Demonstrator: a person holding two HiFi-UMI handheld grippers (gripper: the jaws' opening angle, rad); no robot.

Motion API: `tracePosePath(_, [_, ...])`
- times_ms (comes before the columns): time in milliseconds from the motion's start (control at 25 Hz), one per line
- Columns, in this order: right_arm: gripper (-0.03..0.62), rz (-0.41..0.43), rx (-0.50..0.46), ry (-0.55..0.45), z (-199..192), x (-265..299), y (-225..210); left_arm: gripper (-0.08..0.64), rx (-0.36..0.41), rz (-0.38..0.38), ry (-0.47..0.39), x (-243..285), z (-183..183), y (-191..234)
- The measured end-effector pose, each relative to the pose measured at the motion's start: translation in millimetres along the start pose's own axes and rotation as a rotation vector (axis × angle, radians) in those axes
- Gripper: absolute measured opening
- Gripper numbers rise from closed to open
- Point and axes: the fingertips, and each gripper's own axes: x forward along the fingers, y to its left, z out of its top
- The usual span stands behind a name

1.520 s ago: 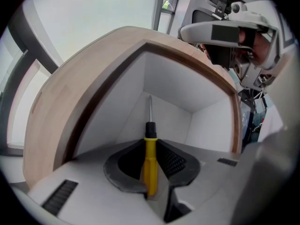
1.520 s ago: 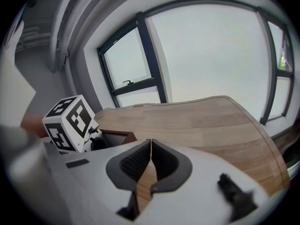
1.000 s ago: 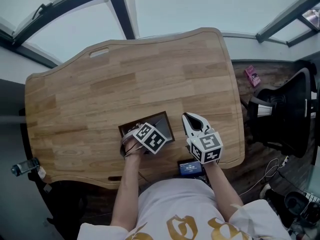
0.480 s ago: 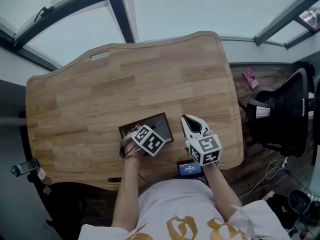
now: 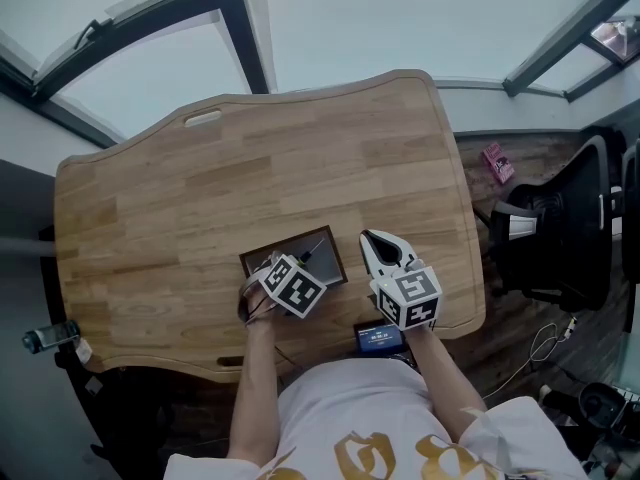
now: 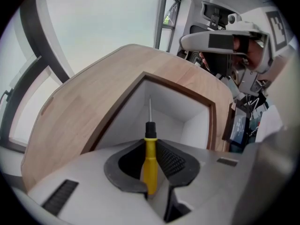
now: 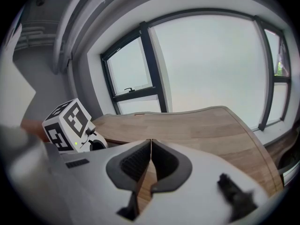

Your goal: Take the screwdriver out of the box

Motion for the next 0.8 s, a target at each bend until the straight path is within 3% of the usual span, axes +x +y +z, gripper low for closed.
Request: tracePosePath(800, [0.031,-0.002,-0.058,-0.072,16.1,-28.5,20.4,0.077,-0.14,0.103,-0.229,-54.8,-3.1,4.4])
